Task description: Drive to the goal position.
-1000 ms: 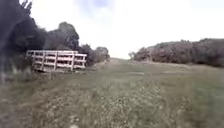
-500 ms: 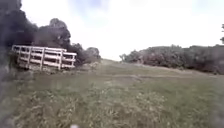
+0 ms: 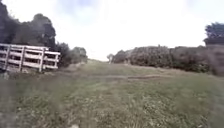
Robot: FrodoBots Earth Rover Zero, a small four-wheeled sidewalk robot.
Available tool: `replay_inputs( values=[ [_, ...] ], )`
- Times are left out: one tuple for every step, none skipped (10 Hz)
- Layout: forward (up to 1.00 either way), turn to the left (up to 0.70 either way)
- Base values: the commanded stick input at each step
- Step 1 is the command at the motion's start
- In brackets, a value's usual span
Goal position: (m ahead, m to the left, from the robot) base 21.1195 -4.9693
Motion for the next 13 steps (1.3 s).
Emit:
replay_inputs(
  values=[
    [0.85, 0.0],
    [0.85, 0.0],
    [0.85, 0.0],
    [0.85, 0.0],
    [0.85, 0.0],
    [0.85, 0.0],
    [0.85, 0.0],
    [0.85, 0.0],
    [0.85, -0.03],
    [0.85, -0.22],
    [0.85, -0.34],
    [0.85, -0.34],
    [0.85, -0.34]
  ],
)
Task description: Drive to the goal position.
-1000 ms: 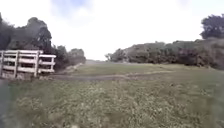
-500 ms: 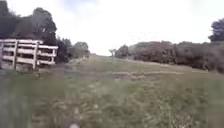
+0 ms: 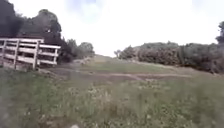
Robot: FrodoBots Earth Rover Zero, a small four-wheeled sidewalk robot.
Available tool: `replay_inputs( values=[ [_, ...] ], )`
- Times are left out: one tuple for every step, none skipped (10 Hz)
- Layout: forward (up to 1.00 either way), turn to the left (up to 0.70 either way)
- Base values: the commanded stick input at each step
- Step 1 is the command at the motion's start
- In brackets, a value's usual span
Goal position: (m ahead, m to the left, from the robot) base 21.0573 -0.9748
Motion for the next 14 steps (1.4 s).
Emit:
replay_inputs(
  values=[
    [0.85, -0.34],
    [0.85, -0.34],
    [0.85, -0.34],
    [0.85, -0.34],
    [0.85, -0.34],
    [0.85, -0.34],
    [0.85, -0.34],
    [0.85, -0.34],
    [0.85, -0.12],
    [0.85, 0.0],
    [0.85, 0.0],
    [0.85, 0.0],
    [0.85, 0.0],
    [0.85, 0.0]
  ],
)
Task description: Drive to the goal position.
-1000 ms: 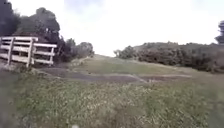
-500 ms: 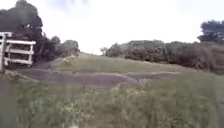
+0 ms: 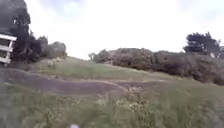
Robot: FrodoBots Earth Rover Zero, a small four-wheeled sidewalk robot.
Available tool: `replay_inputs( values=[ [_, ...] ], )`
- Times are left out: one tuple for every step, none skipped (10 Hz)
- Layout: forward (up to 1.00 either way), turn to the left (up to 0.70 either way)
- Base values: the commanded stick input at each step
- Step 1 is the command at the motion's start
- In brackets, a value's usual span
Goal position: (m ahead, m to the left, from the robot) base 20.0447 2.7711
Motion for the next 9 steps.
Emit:
replay_inputs(
  values=[
    [0.85, 0.0],
    [0.85, 0.0],
    [0.85, 0.0],
    [0.85, 0.0],
    [0.85, 0.0],
    [0.85, 0.0],
    [0.85, 0.0],
    [0.85, 0.0],
    [0.85, 0.0]
  ],
)
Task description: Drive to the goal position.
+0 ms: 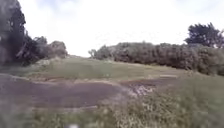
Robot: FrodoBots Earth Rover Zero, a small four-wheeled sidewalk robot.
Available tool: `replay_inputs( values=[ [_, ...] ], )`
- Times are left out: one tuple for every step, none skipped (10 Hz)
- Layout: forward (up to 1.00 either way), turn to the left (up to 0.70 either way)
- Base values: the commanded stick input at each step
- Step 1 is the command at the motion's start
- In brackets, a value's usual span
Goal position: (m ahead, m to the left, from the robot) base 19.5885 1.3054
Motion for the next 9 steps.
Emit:
replay_inputs(
  values=[
    [0.85, 0.0],
    [0.85, 0.0],
    [0.85, 0.0],
    [0.85, 0.0],
    [0.85, 0.0],
    [0.85, 0.0],
    [0.85, 0.0],
    [0.85, 0.0],
    [0.85, 0.0]
  ],
)
